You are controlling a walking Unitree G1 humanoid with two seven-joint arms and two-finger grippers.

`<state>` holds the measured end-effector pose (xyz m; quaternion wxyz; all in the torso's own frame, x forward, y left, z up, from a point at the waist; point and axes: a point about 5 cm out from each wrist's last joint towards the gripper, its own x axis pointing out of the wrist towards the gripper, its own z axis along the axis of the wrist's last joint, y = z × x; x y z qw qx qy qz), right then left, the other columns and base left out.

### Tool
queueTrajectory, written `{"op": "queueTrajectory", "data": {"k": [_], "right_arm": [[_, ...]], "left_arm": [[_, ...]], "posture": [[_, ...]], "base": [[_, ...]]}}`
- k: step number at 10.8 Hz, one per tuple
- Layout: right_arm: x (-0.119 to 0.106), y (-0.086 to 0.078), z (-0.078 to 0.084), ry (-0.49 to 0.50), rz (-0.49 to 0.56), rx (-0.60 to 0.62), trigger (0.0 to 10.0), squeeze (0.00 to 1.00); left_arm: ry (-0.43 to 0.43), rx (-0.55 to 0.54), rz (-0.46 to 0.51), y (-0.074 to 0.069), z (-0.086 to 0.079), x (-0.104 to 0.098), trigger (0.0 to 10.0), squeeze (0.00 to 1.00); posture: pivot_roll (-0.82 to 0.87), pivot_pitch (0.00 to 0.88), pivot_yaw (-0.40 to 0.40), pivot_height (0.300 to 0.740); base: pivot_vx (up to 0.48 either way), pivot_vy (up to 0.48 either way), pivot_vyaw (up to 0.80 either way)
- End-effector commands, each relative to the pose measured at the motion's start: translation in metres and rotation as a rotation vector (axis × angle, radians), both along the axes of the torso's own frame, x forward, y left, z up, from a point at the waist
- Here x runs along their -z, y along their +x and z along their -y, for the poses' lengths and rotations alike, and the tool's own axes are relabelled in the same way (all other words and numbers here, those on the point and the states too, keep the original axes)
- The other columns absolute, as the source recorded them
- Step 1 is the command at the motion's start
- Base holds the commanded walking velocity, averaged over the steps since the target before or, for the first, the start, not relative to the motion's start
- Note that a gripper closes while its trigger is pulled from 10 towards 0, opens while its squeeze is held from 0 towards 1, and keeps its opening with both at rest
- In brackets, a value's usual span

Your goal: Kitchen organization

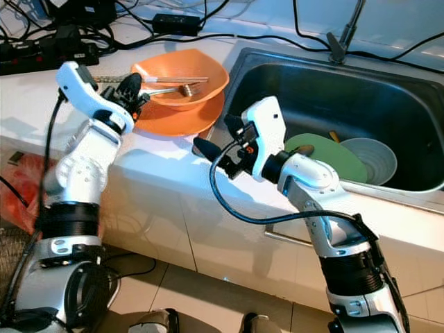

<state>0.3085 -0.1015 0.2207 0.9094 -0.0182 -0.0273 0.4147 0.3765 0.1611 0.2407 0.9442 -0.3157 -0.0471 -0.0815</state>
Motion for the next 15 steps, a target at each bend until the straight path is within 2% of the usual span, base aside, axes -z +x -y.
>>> {"op": "queueTrajectory", "data": {"k": [1,3,4,5,8,10,11,12,13,15], "right_arm": [[-0.002,0.002,0.003,-0.002,0.015,0.020,10.0,0.00],[-0.004,0.005,0.003,-0.003,0.025,0.031,10.0,0.00],[-0.004,0.006,0.003,-0.004,0.031,0.040,10.0,0.00],[-0.004,0.007,0.004,-0.004,0.038,0.051,10.0,0.00],[-0.004,0.011,0.003,0.012,0.043,0.055,10.0,0.00],[-0.005,0.012,0.004,0.010,0.053,0.067,10.0,0.00],[-0.004,0.014,0.003,0.012,0.051,0.081,10.0,0.00],[-0.006,0.017,0.004,0.043,0.040,0.122,10.0,0.00],[-0.009,0.026,0.010,0.082,0.028,0.218,10.0,0.00],[-0.013,0.032,0.018,0.138,0.005,0.273,10.0,0.00]], "left_arm": [[0.027,0.002,-0.048,-0.001,0.001,0.001,0.0,0.00],[0.032,-0.003,-0.046,-0.008,-0.006,-0.022,0.0,0.00],[0.017,0.000,-0.065,-0.011,-0.008,-0.026,0.0,0.00],[-0.038,0.021,-0.055,-0.014,-0.009,-0.033,0.0,0.00],[-0.035,0.081,-0.031,-0.028,-0.016,-0.044,0.0,0.00],[-0.022,0.171,0.021,-0.035,-0.012,-0.056,0.0,0.00],[-0.019,0.217,0.088,-0.038,-0.008,-0.063,0.0,0.00],[-0.037,0.238,0.135,-0.039,-0.002,-0.063,0.0,0.00],[-0.095,0.280,0.196,-0.040,0.007,-0.050,0.0,0.00],[-0.230,0.346,0.227,-0.038,0.020,-0.028,0.0,0.00]], "posture": [[0.03,0.120,-0.006,0.740],[0.04,0.113,-0.006,0.740],[0.04,0.111,-0.005,0.740],[0.04,0.110,-0.008,0.740],[0.06,0.107,-0.010,0.740],[0.06,0.106,-0.011,0.740],[0.06,0.104,-0.010,0.740],[0.06,0.103,-0.010,0.740],[0.05,0.102,-0.008,0.740],[0.04,0.102,-0.003,0.740]], "base": [[0.000,0.000,0.00],[0.000,0.000,0.00],[0.000,0.000,0.00],[0.000,0.000,0.00],[0.000,0.000,0.00],[0.000,0.000,0.00],[0.000,0.000,0.00],[0.000,0.000,0.00],[0.000,0.000,0.00],[0.000,0.000,0.00]]}}
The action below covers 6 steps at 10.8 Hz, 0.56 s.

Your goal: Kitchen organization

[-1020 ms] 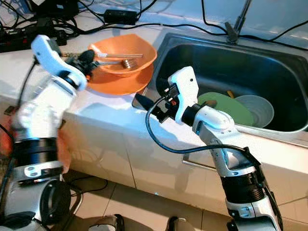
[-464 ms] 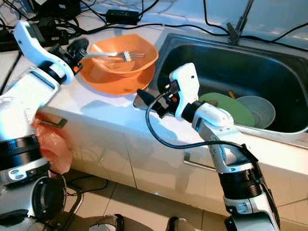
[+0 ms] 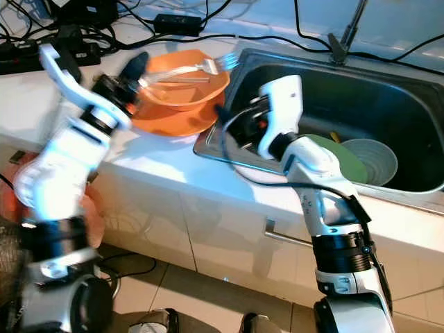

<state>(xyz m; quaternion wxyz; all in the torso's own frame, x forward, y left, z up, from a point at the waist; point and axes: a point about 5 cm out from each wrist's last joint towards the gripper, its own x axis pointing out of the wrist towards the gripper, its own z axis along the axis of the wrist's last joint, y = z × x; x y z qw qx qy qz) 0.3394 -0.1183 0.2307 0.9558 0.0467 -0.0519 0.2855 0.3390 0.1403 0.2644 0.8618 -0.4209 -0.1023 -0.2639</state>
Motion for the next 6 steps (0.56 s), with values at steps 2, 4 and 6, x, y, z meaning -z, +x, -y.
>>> {"op": "queueTrajectory", "data": {"k": [2,4,6], "right_arm": [[-0.009,0.004,0.004,0.148,-0.045,0.016,10.0,0.00],[-0.010,0.005,0.000,0.270,-0.097,0.008,10.0,0.00],[-0.021,0.008,-0.005,0.445,-0.140,-0.018,10.0,0.00]], "left_arm": [[-0.050,0.076,0.022,-0.001,0.015,0.015,0.0,0.00],[-0.140,0.098,0.044,0.003,0.026,0.017,0.0,0.00],[-0.131,0.148,0.040,0.006,0.042,0.021,0.0,0.00]], "posture": [[0.03,0.105,0.001,0.740],[0.03,0.107,0.002,0.740],[0.03,0.109,0.005,0.740]], "base": [[0.000,0.000,0.00],[0.000,0.000,0.00],[0.000,0.000,0.00]]}}
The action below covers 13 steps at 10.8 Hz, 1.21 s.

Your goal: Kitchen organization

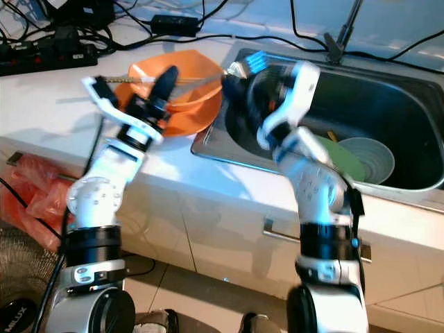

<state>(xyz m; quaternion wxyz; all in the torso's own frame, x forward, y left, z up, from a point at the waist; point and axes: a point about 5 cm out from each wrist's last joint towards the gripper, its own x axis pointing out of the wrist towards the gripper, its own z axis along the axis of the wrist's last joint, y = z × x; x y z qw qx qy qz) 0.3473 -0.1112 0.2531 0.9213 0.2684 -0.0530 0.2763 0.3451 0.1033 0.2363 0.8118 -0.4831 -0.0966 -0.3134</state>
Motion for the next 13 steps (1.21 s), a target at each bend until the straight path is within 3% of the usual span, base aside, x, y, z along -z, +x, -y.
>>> {"op": "queueTrajectory", "data": {"k": [1,10,11,12,13], "right_arm": [[-0.001,0.000,0.001,0.016,-0.016,-0.002,10.0,0.00],[-0.022,0.004,0.014,0.268,0.040,0.054,10.0,0.00],[-0.023,0.006,0.016,0.280,0.040,0.065,4.4,0.00],[-0.024,0.007,0.019,0.291,0.042,0.075,0.0,0.00],[-0.025,0.007,0.020,0.300,0.045,0.084,0.0,0.00]], "left_arm": [[-0.001,0.019,0.032,0.000,0.007,-0.006,0.0,0.00],[-0.092,0.202,0.041,-0.016,0.028,-0.007,0.0,0.00],[-0.092,0.214,0.049,-0.017,0.028,-0.007,0.0,0.00],[-0.092,0.215,0.049,-0.017,0.027,-0.007,0.0,0.00],[-0.092,0.215,0.048,-0.017,0.026,-0.007,0.0,0.00]], "posture": [[0.03,0.111,0.006,0.740],[0.03,0.127,-0.005,0.740],[0.03,0.122,-0.007,0.740],[0.03,0.120,-0.006,0.740],[0.03,0.118,-0.008,0.740]], "base": [[0.000,0.000,0.00],[0.000,0.000,0.00],[0.000,0.000,0.00],[0.000,0.000,0.00],[0.000,0.000,0.00]]}}
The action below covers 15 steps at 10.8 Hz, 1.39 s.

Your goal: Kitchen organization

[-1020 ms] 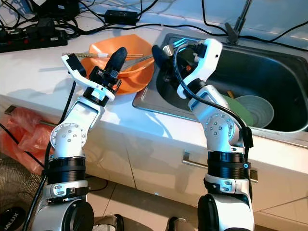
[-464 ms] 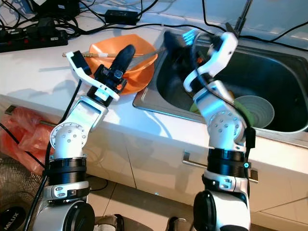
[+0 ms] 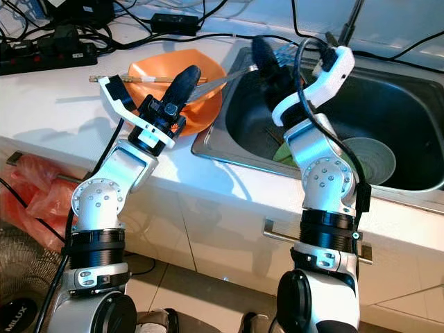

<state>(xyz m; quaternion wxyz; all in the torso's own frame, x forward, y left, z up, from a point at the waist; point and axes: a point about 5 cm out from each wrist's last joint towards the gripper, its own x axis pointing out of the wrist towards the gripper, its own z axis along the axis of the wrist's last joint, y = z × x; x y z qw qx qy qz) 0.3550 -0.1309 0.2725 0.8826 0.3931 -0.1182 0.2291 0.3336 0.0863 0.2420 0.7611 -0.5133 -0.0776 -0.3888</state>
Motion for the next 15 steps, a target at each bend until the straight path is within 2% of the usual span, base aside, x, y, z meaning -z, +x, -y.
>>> {"op": "queueTrajectory", "data": {"k": [1,7,10,11,12,13,14,15], "right_arm": [[-0.007,0.000,0.003,0.026,0.024,0.010,0.0,0.00],[-0.011,0.002,0.006,0.052,0.037,0.020,0.0,0.00],[-0.007,0.001,0.004,0.052,0.028,0.005,0.0,0.00],[-0.003,0.000,-0.001,0.052,0.019,-0.019,0.0,0.00],[0.000,-0.002,-0.006,0.052,0.017,-0.052,3.7,0.00],[0.000,-0.004,-0.008,0.051,0.020,-0.066,5.5,0.00],[0.001,-0.004,-0.009,0.049,0.018,-0.069,3.8,0.00],[0.004,-0.005,-0.011,0.047,0.013,-0.076,0.0,0.00]], "left_arm": [[-0.020,0.033,0.008,-0.004,0.007,0.001,0.0,0.00],[-0.002,0.023,-0.016,-0.003,0.007,0.006,0.0,0.00],[-0.021,0.017,-0.039,-0.001,0.007,0.007,0.0,0.00],[-0.044,0.012,-0.058,0.001,0.006,0.008,0.0,0.00],[-0.047,0.011,-0.066,0.001,0.006,0.009,0.0,0.00],[-0.045,0.015,-0.069,0.000,0.006,0.010,0.0,0.00],[-0.045,0.016,-0.070,0.000,0.007,0.010,0.0,0.00],[-0.043,0.023,-0.073,0.000,0.009,0.011,0.0,0.00]], "posture": [[0.03,0.115,-0.009,0.740],[0.03,0.109,-0.008,0.740],[0.03,0.109,-0.007,0.740],[0.03,0.109,-0.007,0.740],[0.03,0.111,-0.006,0.740],[0.03,0.111,-0.006,0.740],[0.03,0.112,-0.005,0.740],[0.03,0.112,-0.006,0.740]], "base": [[0.000,0.000,0.00],[0.000,0.000,0.00],[0.000,0.000,0.00],[0.000,0.000,0.00],[0.000,0.000,0.00],[0.000,0.000,0.00],[0.000,0.000,0.00],[0.000,0.000,0.00]]}}
